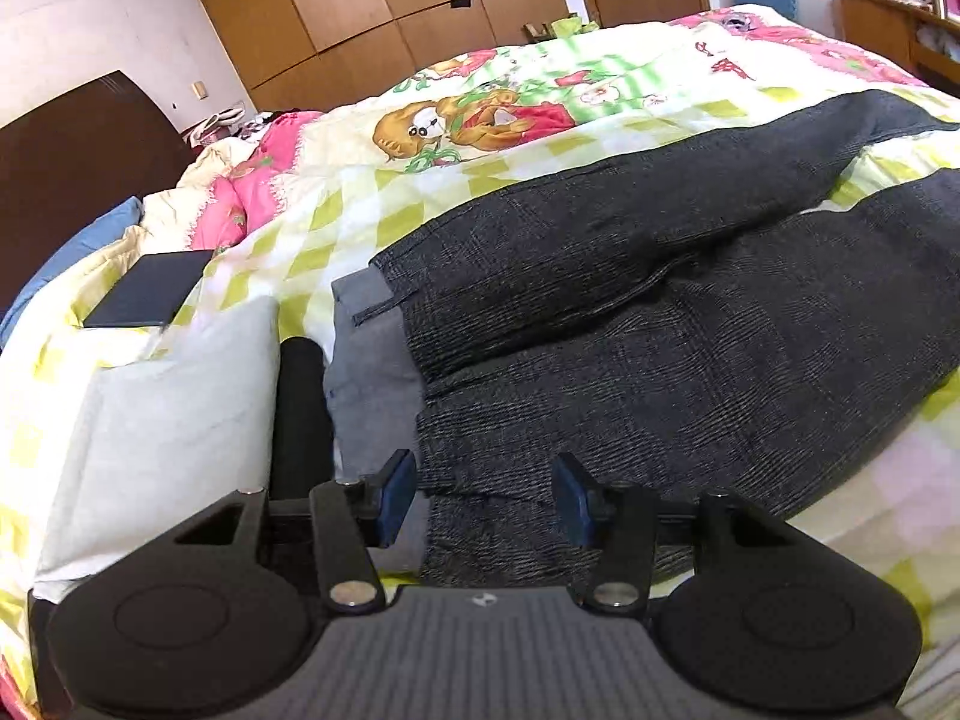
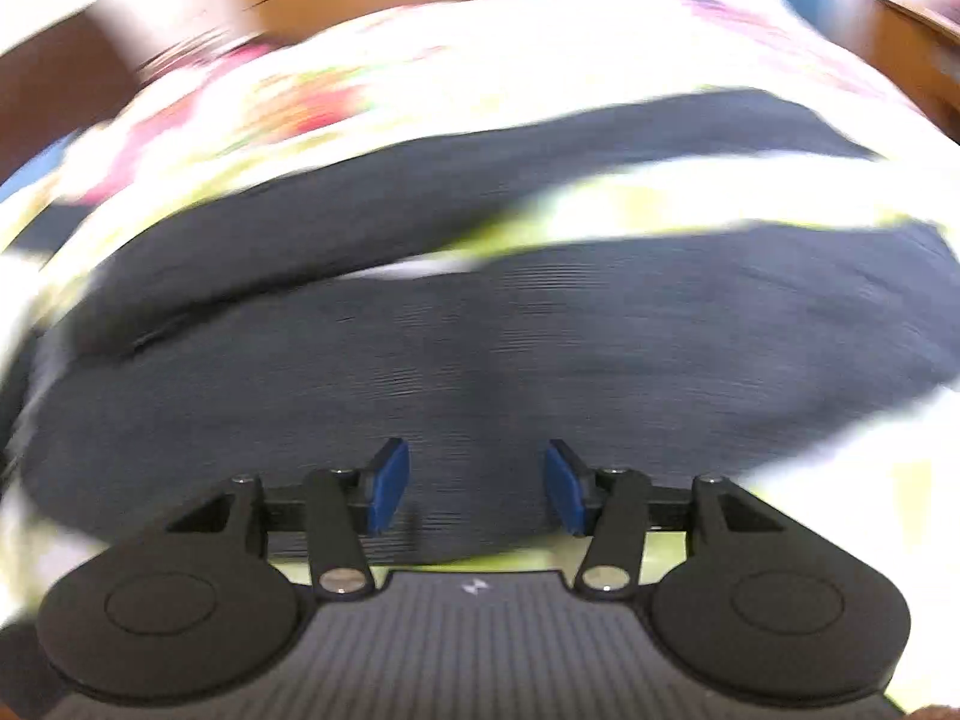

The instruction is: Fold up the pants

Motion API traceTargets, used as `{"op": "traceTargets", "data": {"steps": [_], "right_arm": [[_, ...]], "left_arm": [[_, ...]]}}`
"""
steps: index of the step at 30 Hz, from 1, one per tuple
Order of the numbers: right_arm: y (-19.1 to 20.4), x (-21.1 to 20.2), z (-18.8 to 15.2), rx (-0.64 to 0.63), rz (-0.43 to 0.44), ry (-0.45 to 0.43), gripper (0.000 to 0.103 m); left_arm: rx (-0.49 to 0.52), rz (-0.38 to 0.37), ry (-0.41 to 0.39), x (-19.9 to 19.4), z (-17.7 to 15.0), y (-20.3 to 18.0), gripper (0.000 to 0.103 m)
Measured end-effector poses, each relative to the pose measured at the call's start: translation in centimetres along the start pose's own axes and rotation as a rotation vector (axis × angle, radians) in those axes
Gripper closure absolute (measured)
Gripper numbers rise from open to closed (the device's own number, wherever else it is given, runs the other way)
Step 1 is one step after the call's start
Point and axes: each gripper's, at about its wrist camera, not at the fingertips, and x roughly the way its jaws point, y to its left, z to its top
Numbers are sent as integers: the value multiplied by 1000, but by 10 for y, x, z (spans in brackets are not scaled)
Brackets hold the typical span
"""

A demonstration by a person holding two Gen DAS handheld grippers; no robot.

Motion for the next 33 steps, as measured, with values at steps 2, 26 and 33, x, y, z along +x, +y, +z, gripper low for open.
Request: {"op": "traceTargets", "data": {"steps": [2, 26, 33], "right_arm": [[-46, -5, 4, 127, -73, -43, 43], [-274, 54, 46, 734, -69, -305, 98], [-267, 30, 37, 695, -166, -273, 86]], "left_arm": [[-13, -25, -8, -3, 7, -12, 40], [235, -556, -65, 44, 90, -278, 40], [232, -560, -61, 44, 87, -277, 40]]}}
